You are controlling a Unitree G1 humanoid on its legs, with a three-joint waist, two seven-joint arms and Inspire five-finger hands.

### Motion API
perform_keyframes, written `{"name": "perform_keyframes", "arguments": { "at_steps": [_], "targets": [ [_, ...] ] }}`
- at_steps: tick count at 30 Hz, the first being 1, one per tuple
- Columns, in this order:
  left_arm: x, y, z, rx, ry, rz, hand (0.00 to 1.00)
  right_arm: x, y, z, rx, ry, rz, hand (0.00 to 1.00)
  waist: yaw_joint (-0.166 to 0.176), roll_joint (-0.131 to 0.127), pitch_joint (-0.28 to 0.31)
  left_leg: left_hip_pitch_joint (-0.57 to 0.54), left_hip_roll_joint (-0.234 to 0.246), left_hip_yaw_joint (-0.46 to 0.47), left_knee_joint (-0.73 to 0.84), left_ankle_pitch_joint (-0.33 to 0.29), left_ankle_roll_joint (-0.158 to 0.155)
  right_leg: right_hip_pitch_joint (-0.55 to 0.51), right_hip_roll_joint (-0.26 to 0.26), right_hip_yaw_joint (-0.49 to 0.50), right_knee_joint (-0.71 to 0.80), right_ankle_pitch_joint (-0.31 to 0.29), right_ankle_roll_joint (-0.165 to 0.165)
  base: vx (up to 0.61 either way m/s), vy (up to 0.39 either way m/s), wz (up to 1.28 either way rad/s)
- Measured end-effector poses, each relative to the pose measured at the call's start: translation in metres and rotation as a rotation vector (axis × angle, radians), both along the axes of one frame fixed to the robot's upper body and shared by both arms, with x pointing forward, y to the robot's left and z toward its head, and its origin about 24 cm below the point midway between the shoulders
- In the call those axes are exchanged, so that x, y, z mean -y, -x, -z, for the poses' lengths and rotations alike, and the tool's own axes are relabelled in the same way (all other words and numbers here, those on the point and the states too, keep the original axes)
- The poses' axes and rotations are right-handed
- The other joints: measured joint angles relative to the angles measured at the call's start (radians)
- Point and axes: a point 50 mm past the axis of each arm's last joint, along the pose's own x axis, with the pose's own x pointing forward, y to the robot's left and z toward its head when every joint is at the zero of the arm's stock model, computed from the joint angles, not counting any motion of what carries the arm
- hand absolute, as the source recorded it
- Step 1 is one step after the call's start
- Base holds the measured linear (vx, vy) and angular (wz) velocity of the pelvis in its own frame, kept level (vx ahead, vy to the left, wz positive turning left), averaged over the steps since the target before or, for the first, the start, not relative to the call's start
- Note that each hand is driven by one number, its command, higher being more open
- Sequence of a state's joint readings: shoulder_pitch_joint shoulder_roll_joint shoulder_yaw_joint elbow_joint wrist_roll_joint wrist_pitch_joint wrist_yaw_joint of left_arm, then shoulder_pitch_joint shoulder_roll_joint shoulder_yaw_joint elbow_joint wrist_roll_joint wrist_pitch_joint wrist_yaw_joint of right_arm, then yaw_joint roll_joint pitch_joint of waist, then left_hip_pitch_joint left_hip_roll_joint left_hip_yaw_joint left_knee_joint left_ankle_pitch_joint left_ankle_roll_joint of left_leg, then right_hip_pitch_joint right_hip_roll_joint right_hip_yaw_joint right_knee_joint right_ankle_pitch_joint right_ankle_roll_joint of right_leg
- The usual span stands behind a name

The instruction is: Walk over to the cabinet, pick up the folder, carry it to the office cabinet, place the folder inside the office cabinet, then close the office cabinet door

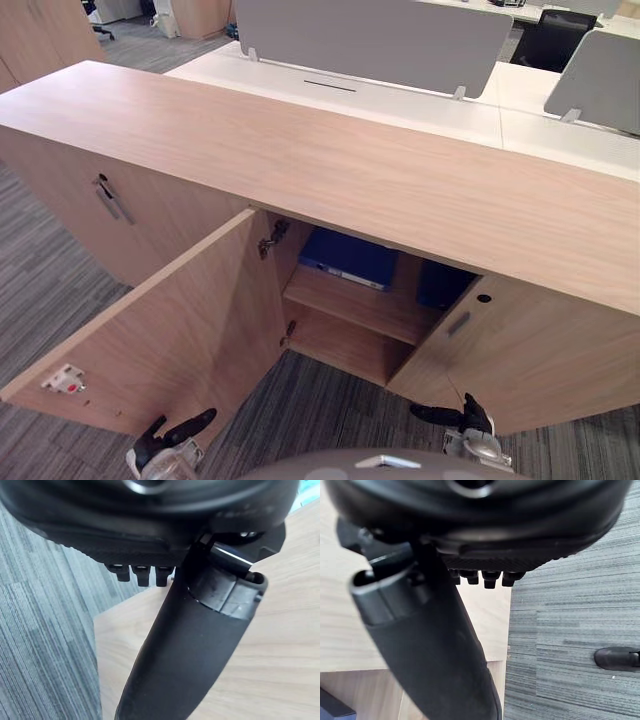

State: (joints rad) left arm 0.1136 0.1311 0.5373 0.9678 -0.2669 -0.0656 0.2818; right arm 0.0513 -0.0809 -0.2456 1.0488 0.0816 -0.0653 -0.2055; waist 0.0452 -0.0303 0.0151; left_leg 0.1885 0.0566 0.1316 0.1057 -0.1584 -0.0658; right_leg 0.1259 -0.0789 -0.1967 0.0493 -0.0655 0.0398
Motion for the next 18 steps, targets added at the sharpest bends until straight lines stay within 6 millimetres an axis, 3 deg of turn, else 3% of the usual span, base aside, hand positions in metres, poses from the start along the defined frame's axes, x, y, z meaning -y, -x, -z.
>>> {"name": "perform_keyframes", "arguments": {
  "at_steps": [8,12,18],
  "targets": [
    [0.001,-0.001,0.000,0.015,0.016,0.019,1.00,0.001,0.007,0.003,-0.034,-0.003,0.002,1.00,-0.003,0.011,-0.005,0.000,0.001,-0.011,-0.039,0.001,0.001,0.000,0.005,-0.011,-0.021,0.009,0.009,-0.15,0.000,0.04],
    [0.001,-0.002,0.000,0.023,0.024,0.038,1.00,0.003,0.007,0.003,-0.038,-0.006,-0.002,1.00,-0.004,0.015,-0.007,-0.004,-0.004,-0.035,-0.073,0.018,0.024,-0.002,0.006,-0.029,-0.043,0.038,0.010,-0.15,0.005,0.15],
    [-0.014,0.009,-0.004,-0.031,-0.029,0.109,1.00,0.005,0.006,0.002,-0.044,0.002,-0.039,1.00,-0.003,0.013,-0.006,-0.022,-0.015,-0.044,-0.089,0.044,0.034,-0.006,-0.001,-0.038,-0.073,0.072,0.012,-0.13,-0.009,0.05]
  ]
}}
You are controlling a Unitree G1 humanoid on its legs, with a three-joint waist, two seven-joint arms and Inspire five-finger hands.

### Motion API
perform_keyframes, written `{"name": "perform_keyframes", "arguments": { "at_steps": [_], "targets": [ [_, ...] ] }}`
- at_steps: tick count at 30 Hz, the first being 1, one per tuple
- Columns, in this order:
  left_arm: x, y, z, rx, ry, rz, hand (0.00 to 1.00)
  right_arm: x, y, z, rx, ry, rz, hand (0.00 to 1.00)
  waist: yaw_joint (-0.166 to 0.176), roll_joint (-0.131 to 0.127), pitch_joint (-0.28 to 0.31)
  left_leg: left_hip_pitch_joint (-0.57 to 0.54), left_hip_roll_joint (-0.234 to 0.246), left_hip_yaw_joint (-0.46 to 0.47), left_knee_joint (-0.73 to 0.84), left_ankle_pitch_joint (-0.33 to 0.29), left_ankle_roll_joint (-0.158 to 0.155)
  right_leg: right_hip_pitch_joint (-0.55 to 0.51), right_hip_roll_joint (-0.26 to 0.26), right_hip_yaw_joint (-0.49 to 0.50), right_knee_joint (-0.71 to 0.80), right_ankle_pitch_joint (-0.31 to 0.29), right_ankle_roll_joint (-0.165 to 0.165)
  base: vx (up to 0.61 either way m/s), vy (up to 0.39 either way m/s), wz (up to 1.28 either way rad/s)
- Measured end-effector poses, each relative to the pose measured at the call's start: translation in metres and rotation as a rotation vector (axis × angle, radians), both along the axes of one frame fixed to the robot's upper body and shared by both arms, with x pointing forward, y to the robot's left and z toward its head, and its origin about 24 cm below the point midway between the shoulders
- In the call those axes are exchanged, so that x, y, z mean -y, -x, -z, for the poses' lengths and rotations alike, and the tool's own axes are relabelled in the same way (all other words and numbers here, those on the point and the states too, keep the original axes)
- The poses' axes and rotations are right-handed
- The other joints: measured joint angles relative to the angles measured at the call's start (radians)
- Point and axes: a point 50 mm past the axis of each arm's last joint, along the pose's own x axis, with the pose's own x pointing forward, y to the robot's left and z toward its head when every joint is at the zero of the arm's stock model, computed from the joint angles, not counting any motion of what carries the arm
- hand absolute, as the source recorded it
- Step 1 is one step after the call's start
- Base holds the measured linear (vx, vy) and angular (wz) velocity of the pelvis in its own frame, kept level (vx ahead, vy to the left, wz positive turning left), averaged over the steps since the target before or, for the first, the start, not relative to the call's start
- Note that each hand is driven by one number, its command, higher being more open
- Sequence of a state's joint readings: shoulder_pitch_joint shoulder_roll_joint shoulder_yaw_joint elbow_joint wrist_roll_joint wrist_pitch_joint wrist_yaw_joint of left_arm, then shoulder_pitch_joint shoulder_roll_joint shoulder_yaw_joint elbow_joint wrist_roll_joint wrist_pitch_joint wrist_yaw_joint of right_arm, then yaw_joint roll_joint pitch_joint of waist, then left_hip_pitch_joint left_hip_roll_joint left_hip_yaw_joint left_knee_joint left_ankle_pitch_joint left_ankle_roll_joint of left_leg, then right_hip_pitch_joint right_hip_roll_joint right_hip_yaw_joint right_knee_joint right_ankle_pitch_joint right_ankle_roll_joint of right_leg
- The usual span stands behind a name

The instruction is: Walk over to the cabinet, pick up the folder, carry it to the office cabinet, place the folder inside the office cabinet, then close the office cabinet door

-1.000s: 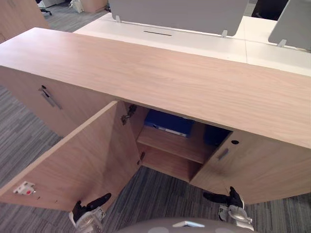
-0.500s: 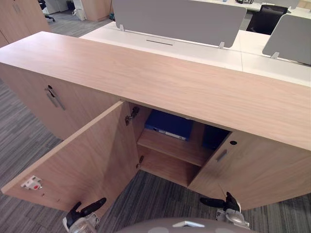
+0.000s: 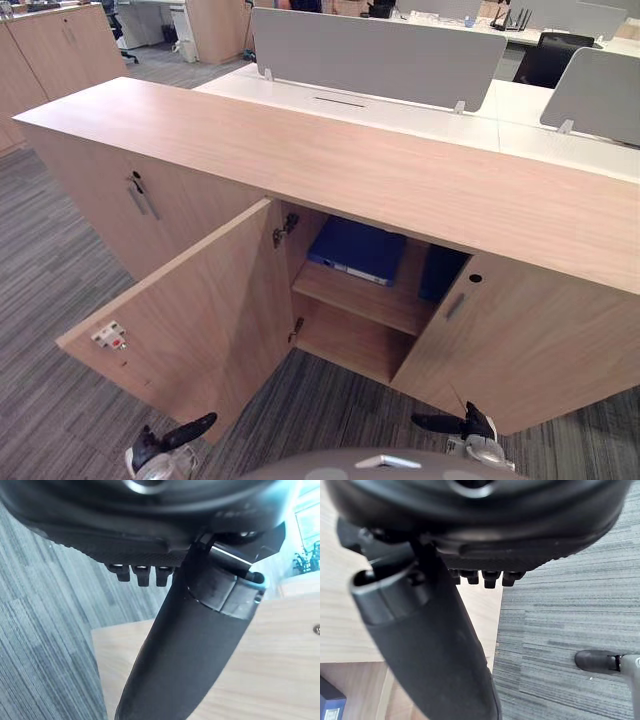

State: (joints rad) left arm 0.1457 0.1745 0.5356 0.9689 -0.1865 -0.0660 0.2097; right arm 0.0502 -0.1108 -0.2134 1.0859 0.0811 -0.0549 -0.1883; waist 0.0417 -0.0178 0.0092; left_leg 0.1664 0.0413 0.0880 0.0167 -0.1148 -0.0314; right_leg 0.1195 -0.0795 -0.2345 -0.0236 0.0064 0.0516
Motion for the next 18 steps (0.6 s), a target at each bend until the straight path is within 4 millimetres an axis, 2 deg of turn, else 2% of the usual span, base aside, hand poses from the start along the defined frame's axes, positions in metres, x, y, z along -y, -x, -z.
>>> {"name": "perform_keyframes", "arguments": {
  "at_steps": [8,13,15,18],
  "targets": [
    [-0.029,-0.002,-0.014,-0.005,-0.082,0.038,1.00,0.009,-0.005,-0.003,0.011,0.021,-0.007,1.00,0.005,0.005,0.004,-0.007,-0.002,-0.016,-0.030,0.021,-0.004,-0.013,0.004,-0.011,-0.005,-0.001,-0.002,0.00,-0.011,0.05],
    [-0.057,-0.025,-0.038,0.068,-0.184,0.074,1.00,0.017,-0.020,-0.010,0.045,0.051,-0.038,1.00,0.009,0.015,0.018,-0.008,-0.004,-0.020,-0.031,0.020,-0.006,-0.010,0.005,-0.015,-0.009,-0.002,-0.002,0.05,0.002,0.03],
    [-0.073,-0.040,-0.056,0.127,-0.257,0.101,1.00,0.016,-0.025,-0.011,0.058,0.054,-0.060,1.00,0.011,0.014,0.027,-0.008,-0.005,-0.023,-0.030,0.020,-0.006,-0.008,0.006,-0.017,-0.008,-0.002,-0.002,0.01,-0.001,0.05],
    [-0.080,-0.047,-0.065,0.142,-0.295,0.151,1.00,0.014,-0.027,-0.011,0.064,0.044,-0.067,1.00,0.012,0.013,0.030,-0.008,-0.007,-0.024,-0.030,0.019,-0.006,-0.008,0.004,-0.017,-0.007,-0.002,-0.002,0.00,0.000,0.00]
  ]
}}
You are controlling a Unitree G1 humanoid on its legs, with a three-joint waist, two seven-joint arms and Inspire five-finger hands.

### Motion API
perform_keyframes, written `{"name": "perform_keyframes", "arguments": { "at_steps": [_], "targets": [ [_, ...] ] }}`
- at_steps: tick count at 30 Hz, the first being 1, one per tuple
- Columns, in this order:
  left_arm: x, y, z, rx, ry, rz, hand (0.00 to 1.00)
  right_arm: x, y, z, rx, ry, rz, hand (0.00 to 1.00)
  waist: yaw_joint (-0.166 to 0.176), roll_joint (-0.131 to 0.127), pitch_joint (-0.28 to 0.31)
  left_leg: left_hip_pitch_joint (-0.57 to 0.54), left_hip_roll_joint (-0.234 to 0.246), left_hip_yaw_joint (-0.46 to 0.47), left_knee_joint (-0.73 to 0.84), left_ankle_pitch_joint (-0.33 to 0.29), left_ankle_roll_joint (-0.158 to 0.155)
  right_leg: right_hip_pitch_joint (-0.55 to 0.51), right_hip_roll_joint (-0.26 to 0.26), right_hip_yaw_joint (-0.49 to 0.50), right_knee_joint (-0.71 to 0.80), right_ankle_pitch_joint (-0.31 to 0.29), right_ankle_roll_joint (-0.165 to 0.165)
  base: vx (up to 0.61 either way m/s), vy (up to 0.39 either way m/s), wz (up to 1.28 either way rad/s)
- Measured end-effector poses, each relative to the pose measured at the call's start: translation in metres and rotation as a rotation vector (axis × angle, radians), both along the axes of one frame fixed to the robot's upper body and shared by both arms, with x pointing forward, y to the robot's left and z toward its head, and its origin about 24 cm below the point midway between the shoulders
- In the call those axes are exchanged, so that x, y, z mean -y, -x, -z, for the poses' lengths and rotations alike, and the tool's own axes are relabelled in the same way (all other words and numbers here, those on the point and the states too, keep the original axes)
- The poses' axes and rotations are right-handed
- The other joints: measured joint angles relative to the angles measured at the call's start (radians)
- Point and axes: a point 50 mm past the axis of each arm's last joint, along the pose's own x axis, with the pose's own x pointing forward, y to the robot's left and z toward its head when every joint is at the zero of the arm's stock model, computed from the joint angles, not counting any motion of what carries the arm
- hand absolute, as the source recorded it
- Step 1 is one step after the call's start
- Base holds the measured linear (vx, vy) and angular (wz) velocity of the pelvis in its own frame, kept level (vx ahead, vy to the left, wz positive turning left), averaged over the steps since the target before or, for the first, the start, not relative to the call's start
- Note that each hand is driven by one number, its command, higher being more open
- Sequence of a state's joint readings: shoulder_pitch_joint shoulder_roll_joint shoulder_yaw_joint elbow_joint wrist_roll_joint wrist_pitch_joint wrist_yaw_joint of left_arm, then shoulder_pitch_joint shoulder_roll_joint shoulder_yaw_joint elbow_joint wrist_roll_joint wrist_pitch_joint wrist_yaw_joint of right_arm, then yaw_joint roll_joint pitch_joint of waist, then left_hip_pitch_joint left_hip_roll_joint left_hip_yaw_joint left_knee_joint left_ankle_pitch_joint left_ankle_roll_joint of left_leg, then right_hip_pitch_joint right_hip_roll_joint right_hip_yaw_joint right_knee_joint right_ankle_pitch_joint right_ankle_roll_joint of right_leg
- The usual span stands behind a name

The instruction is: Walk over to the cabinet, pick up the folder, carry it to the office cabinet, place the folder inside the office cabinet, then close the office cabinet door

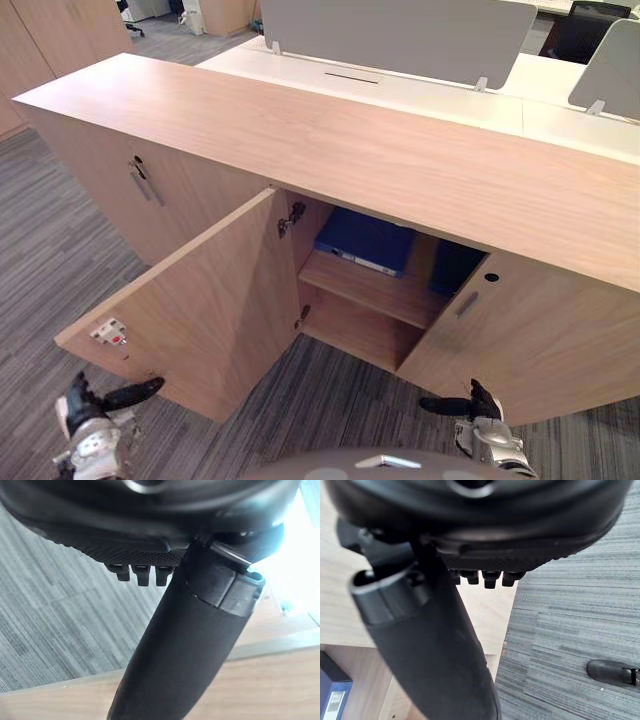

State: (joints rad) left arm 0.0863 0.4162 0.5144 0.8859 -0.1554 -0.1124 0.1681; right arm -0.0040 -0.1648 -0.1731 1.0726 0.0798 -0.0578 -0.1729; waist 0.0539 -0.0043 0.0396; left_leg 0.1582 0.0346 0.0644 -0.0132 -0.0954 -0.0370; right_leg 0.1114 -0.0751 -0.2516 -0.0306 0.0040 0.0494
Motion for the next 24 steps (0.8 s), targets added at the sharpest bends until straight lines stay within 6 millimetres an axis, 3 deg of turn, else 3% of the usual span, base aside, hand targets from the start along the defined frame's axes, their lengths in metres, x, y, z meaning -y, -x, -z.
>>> {"name": "perform_keyframes", "arguments": {
  "at_steps": [10,21,24],
  "targets": [
    [-0.001,-0.022,-0.015,0.051,-0.049,0.095,1.00,0.000,0.009,0.002,-0.016,-0.008,0.000,1.00,0.031,-0.011,0.012,0.000,0.009,-0.019,0.003,-0.001,0.000,-0.001,0.002,-0.013,0.022,-0.022,-0.006,-0.01,-0.009,0.04],
    [0.020,-0.050,-0.026,0.147,-0.053,0.258,1.00,-0.001,0.011,0.003,-0.017,-0.011,-0.009,1.00,0.041,-0.009,0.023,0.002,0.012,-0.023,0.003,-0.006,-0.007,-0.005,0.005,-0.018,0.040,-0.039,-0.007,0.00,-0.004,0.02],
    [0.024,-0.047,-0.025,0.144,-0.048,0.275,1.00,-0.001,0.011,0.003,-0.018,-0.012,-0.011,1.00,0.042,-0.008,0.025,0.002,0.010,-0.023,0.004,-0.006,-0.007,-0.005,0.004,-0.018,0.042,-0.039,-0.007,0.00,0.000,0.00]
  ]
}}
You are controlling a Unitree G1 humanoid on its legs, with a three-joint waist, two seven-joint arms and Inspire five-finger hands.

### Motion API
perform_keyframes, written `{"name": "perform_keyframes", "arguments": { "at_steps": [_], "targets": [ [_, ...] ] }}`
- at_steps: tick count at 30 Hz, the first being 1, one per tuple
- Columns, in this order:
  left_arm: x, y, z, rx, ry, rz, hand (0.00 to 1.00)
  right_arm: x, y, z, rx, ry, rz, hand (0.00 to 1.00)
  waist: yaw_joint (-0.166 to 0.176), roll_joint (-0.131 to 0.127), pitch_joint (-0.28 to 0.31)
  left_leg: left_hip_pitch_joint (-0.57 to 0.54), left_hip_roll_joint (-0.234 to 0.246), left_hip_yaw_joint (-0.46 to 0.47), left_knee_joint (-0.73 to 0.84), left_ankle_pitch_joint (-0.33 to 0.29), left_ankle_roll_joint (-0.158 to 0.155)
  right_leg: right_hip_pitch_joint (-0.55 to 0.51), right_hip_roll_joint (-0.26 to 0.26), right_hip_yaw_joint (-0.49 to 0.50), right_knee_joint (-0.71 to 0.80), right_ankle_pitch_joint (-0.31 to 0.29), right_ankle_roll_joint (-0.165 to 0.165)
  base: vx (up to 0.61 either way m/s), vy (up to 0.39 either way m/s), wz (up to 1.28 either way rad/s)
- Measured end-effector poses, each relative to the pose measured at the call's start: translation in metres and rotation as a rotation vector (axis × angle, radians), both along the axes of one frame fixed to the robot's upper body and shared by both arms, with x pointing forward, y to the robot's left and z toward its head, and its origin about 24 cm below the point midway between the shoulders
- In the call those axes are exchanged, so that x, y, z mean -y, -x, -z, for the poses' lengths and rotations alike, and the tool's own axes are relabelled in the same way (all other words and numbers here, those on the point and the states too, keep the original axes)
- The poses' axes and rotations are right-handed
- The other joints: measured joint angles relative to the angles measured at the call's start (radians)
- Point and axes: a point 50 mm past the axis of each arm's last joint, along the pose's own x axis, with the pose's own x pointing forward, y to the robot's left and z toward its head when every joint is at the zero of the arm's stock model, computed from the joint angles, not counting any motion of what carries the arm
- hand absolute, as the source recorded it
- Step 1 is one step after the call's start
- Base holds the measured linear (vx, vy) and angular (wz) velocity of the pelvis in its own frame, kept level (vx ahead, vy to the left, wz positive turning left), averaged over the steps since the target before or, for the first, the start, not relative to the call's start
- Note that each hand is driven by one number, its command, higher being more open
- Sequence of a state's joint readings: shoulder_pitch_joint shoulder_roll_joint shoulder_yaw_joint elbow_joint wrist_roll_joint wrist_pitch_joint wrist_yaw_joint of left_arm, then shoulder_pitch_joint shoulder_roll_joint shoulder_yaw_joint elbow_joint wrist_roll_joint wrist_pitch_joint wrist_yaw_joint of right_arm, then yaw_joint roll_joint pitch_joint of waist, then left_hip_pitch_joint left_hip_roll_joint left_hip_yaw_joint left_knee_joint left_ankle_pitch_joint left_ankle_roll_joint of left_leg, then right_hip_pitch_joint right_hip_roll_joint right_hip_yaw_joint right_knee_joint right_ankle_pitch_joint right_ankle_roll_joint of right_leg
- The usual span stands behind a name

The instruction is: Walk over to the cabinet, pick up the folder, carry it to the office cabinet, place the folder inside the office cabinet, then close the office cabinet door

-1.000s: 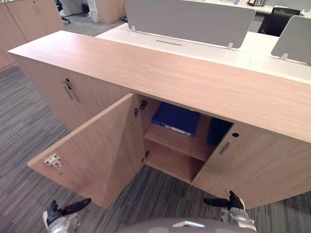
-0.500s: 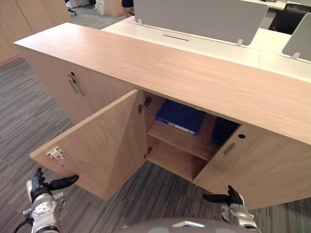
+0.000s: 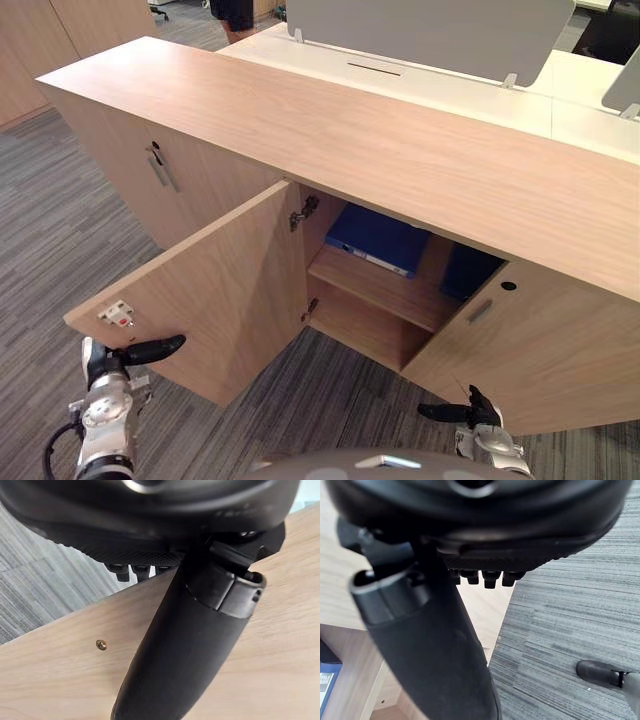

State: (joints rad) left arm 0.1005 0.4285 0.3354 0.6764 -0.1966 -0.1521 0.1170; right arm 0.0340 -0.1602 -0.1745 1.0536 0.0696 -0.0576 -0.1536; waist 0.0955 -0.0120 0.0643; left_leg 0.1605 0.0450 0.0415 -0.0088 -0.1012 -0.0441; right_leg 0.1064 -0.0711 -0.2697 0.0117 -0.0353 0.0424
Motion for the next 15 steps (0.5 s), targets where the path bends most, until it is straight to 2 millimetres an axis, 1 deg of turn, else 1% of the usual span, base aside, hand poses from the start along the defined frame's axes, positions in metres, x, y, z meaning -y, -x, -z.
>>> {"name": "perform_keyframes", "arguments": {
  "at_steps": [3,8,12,15],
  "targets": [
    [0.004,0.001,0.003,-0.010,0.012,0.031,1.00,-0.001,0.000,0.000,-0.002,0.004,-0.014,1.00,0.003,0.000,0.002,0.000,-0.001,0.001,0.002,0.000,0.000,0.000,-0.002,0.000,0.002,0.000,0.000,0.00,0.000,0.00],
    [0.015,0.012,0.010,-0.049,0.030,0.096,1.00,-0.003,0.000,0.001,-0.005,-0.003,-0.034,1.00,0.003,0.001,0.002,-0.003,0.000,0.004,0.006,0.000,0.000,-0.002,-0.003,0.002,0.003,0.000,0.000,-0.03,0.005,0.00],
    [0.028,0.020,0.014,-0.056,0.062,0.140,1.00,-0.003,0.001,0.001,-0.007,-0.007,-0.036,1.00,0.004,0.004,0.003,-0.007,0.001,0.004,0.009,0.000,0.000,-0.005,-0.003,0.002,0.003,0.001,0.001,-0.01,0.001,0.00],
    [0.037,0.029,0.018,-0.065,0.108,0.183,1.00,-0.003,0.001,0.001,-0.007,-0.009,-0.038,1.00,0.006,0.011,0.004,-0.010,0.000,0.006,0.010,0.000,0.000,-0.015,-0.003,0.004,0.003,0.003,0.002,0.00,0.000,0.00]
  ]
}}
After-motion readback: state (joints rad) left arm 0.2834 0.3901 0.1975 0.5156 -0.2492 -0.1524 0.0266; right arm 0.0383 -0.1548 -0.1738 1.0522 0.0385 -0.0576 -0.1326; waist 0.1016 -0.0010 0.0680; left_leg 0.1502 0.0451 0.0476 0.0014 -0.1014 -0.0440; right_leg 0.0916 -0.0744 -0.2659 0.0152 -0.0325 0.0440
